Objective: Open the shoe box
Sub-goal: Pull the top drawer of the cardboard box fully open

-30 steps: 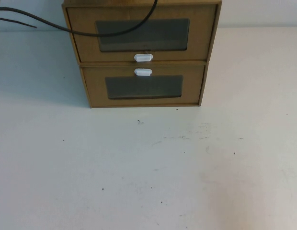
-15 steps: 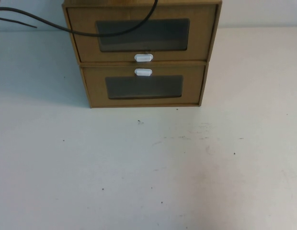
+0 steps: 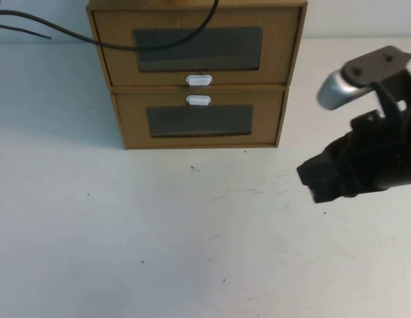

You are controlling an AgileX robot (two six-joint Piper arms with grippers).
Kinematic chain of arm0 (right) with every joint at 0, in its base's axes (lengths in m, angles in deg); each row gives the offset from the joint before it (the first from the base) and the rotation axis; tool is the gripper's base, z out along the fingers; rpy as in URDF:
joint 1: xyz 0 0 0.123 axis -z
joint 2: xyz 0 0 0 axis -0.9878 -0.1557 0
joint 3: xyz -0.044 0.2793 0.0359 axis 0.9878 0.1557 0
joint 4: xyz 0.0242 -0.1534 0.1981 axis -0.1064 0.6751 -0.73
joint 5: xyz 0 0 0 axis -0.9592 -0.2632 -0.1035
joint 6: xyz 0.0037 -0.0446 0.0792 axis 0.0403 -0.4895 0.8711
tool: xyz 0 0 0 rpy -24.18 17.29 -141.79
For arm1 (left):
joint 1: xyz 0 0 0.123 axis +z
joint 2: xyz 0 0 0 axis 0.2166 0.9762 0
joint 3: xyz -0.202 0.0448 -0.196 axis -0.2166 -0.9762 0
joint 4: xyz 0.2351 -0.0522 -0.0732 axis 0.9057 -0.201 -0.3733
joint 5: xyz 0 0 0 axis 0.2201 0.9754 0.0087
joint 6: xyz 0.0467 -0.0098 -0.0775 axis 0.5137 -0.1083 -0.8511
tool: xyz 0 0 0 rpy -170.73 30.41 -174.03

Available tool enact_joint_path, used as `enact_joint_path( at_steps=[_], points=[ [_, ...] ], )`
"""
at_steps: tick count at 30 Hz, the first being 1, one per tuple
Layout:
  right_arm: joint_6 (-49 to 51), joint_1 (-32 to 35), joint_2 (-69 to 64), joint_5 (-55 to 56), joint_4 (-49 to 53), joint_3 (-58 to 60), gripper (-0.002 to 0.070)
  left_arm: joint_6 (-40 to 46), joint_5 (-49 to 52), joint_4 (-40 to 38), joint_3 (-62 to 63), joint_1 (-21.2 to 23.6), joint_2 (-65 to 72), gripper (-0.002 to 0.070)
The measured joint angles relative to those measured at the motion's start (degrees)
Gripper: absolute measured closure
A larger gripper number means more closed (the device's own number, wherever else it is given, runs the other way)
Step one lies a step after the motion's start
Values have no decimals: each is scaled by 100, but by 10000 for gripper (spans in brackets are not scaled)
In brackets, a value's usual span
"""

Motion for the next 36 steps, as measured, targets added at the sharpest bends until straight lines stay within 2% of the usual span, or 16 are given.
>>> enact_joint_path(
  at_steps=[5,11,16,20,23,27,36],
  points=[
    [939,-1218,-578,341,1772,-424,689,-36,0,4,0,0,0,680],
    [2549,-2343,-1189,645,4979,-515,690,-49,0,4,0,0,0,680],
    [3937,-2826,-1632,799,7792,-526,690,-70,0,14,0,0,0,680],
    [5000,-2885,-2015,1039,10043,-533,689,-103,0,14,0,0,0,680],
    [5603,-2885,-2328,1120,11248,-533,690,-159,0,14,0,0,0,680],
    [5895,-2896,-2699,1189,11770,-652,689,-195,0,14,0,0,0,680],
    [5927,-2868,-3454,889,11865,-1373,687,-237,0,27,0,0,0,680]
  ],
)
